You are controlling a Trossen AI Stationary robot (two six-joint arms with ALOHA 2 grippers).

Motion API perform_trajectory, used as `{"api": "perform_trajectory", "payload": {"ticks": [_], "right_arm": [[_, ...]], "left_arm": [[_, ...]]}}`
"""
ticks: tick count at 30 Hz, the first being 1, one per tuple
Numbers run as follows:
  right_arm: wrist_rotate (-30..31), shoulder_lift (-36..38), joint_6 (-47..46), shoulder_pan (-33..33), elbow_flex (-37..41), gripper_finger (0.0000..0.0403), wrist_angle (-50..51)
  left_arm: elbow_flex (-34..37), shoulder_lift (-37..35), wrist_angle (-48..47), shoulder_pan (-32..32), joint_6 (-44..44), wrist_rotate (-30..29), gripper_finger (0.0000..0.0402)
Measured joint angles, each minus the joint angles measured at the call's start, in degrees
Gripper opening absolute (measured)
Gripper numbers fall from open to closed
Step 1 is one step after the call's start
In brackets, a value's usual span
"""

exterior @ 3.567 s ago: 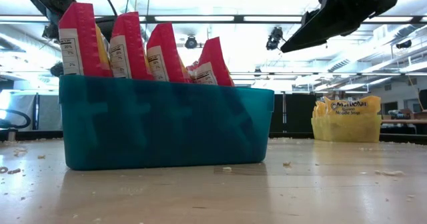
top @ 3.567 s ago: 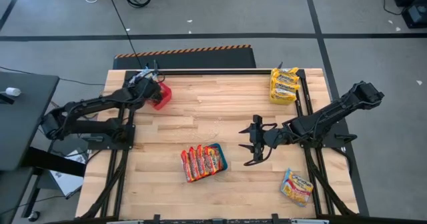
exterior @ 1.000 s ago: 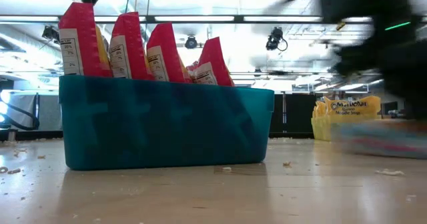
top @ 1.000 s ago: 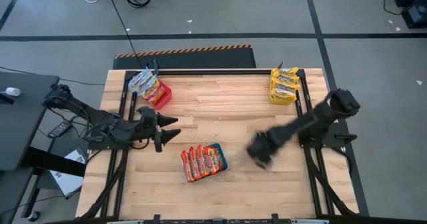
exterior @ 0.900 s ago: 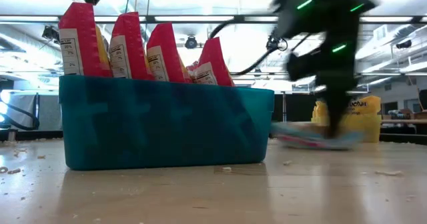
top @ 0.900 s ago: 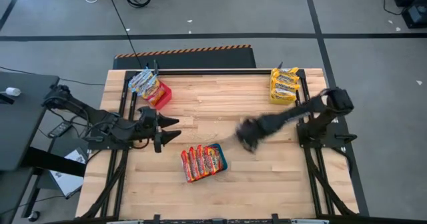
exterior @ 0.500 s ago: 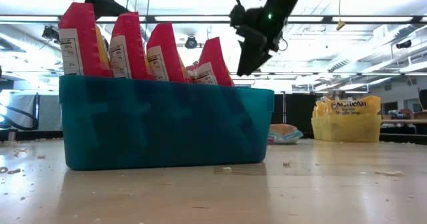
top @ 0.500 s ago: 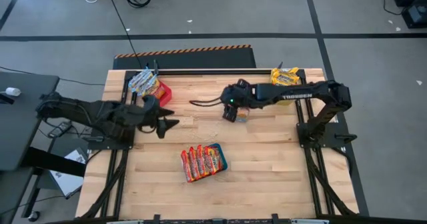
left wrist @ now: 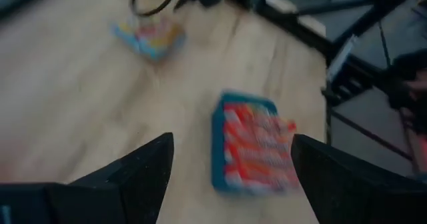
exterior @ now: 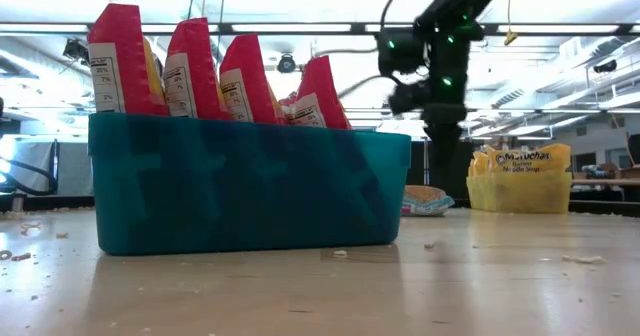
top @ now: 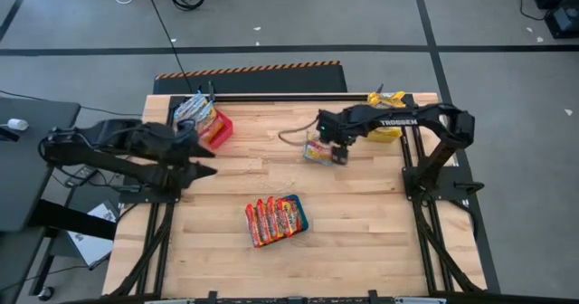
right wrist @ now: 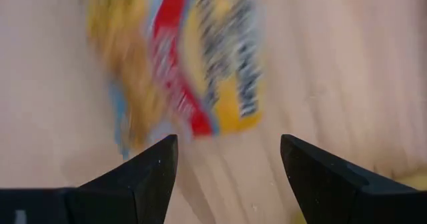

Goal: Sort Maruchan noodles
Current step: Put the blue noodle pack into the red bin

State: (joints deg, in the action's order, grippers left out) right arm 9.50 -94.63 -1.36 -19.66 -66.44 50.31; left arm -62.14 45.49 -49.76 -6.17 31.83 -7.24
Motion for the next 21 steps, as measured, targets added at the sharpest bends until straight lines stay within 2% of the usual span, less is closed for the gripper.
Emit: {"api": "perform_trajectory", "payload": {"ticks": [3, 6, 9, 12, 14, 16, 18, 21], "right_arm": [[-1.2, 0.0, 8.3, 0.1, 3.8, 0.027, 0.2], [-3.8, 0.0, 13.3, 0.0, 7.3, 0.027, -1.5], [-3.7, 0.0, 17.0, 0.0, 10.7, 0.027, -4.9], [-2.2, 0.0, 18.9, 0.0, 14.2, 0.027, -15.3], [-1.5, 0.0, 20.2, 0.0, 16.1, 0.027, -26.6], [-3.1, 0.0, 22.8, 0.3, 17.2, 0.027, -39.8], [-5.3, 0.1, 23.9, 1.1, 16.9, 0.027, -49.9], [-5.1, 0.9, 24.0, 2.8, 13.6, 0.027, -51.4]], "left_arm": [[-0.4, -1.9, -5.0, -1.3, 5.6, 1.3, 0.0304], [1.4, -3.3, -4.6, -2.3, 13.2, 3.5, 0.0293], [2.7, -3.2, -4.7, -2.5, 17.2, 4.0, 0.0281], [3.6, -2.9, -4.2, -2.1, 19.5, -3.4, 0.0274], [4.1, -2.5, -3.2, -0.7, 19.0, -9.7, 0.027], [5.5, -2.3, -1.1, 1.5, 17.8, -13.4, 0.0266], [7.8, -1.9, 4.8, 4.8, 17.0, -13.3, 0.0259], [11.4, 0.2, 16.2, 10.5, 15.1, -6.8, 0.0245]]}}
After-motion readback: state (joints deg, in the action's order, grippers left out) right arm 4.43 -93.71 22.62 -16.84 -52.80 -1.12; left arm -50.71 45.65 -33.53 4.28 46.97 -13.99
